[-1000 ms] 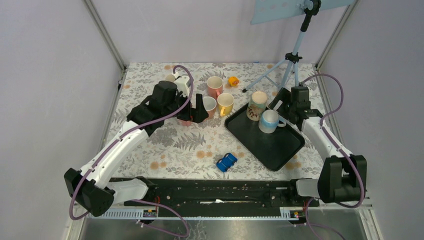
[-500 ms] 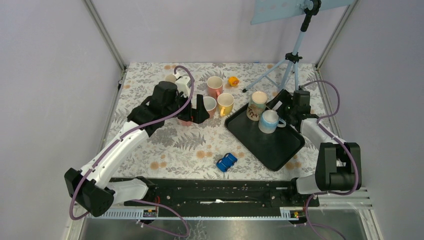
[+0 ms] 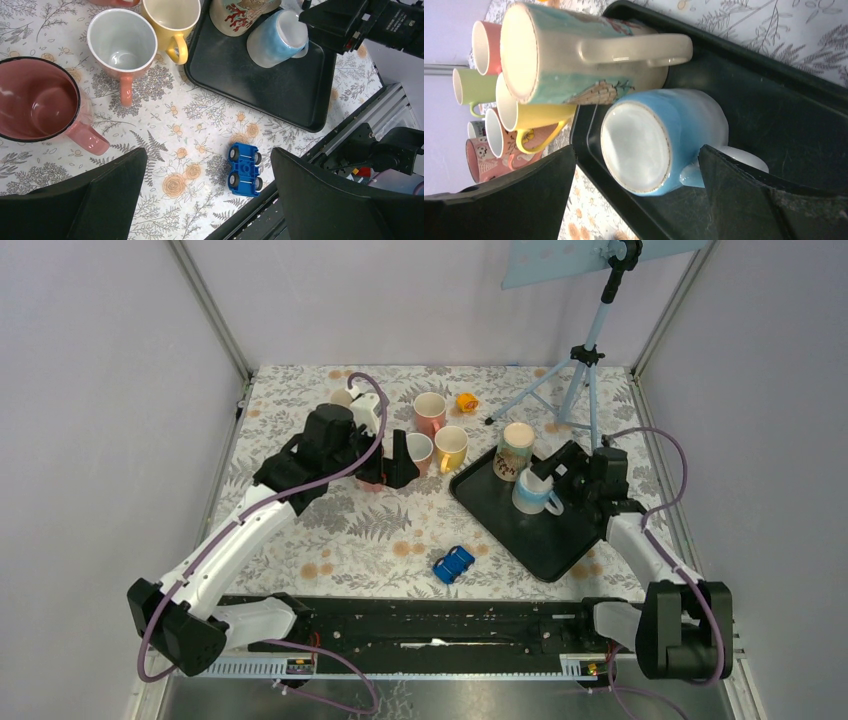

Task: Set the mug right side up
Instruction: Turn over the cup on the tray.

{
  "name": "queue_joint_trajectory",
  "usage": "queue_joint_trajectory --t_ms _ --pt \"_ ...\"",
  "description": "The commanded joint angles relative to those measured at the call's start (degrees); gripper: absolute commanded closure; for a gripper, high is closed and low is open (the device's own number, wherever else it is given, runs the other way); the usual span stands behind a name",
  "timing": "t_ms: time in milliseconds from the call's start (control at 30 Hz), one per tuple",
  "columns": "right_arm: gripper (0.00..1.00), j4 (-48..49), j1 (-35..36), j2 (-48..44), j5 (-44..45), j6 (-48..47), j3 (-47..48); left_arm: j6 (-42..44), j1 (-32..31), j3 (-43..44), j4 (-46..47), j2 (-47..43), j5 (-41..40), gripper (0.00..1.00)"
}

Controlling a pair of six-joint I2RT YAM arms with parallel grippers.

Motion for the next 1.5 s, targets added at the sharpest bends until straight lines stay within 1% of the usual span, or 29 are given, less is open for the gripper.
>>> queue_joint_trajectory --t_ms 0,100,267,367,600,733,833,1033,1133,1400,1467 --pt "0.00 -3.0 0.9 -4.5 -2.1 0.9 -2.6 -0.1 -0.5 -0.7 3.8 -1.4 1.7 0.01" --pt "0.00 -4.1 3.8 -6.2 0.2 0.0 -3.7 -0.3 -0.9 -1.1 4.1 -1.4 1.6 0.01" --pt "0.00 -9.4 8.8 -7.4 5.1 -1.5 -2.6 -0.6 -1.3 -1.7 4.5 -1.5 1.5 0.01" --pt "0.00 -12.7 12.9 -7.4 9.8 -2.2 -1.4 -0.7 -1.4 -2.1 4.6 -1.7 1.2 0.01" --pt "0.00 -19.8 21.1 -1.8 20.1 -6.9 3.7 -1.1 -1.9 -2.8 5.1 -1.7 0.9 0.01" --pt "0.01 -24.0 21.9 1.9 23.1 -8.7 7.5 -1.6 -2.0 -3.2 5.2 -1.5 -0.2 0.01" --pt "0.06 -26.7 22.2 4.1 25.1 -10.0 10.0 -2.2 -2.0 -3.5 5.4 -1.2 0.1 0.01" --pt "0.23 -27.9 23.2 6.8 25.2 -11.9 11.9 -2.7 -2.0 -3.8 5.9 -1.4 0.6 0.01" --pt "0.26 -27.5 23.9 7.1 25.0 -12.7 11.6 -2.9 -1.9 -4.0 5.9 -1.5 1.0 0.01" --pt "0.44 -27.2 25.6 7.7 24.3 -13.3 12.2 -4.8 -2.0 -6.0 7.6 -1.7 1.6 0.01" --pt "0.46 -27.2 25.8 7.9 24.4 -13.1 12.2 -5.5 -2.0 -6.7 8.1 -2.0 1.6 0.01"
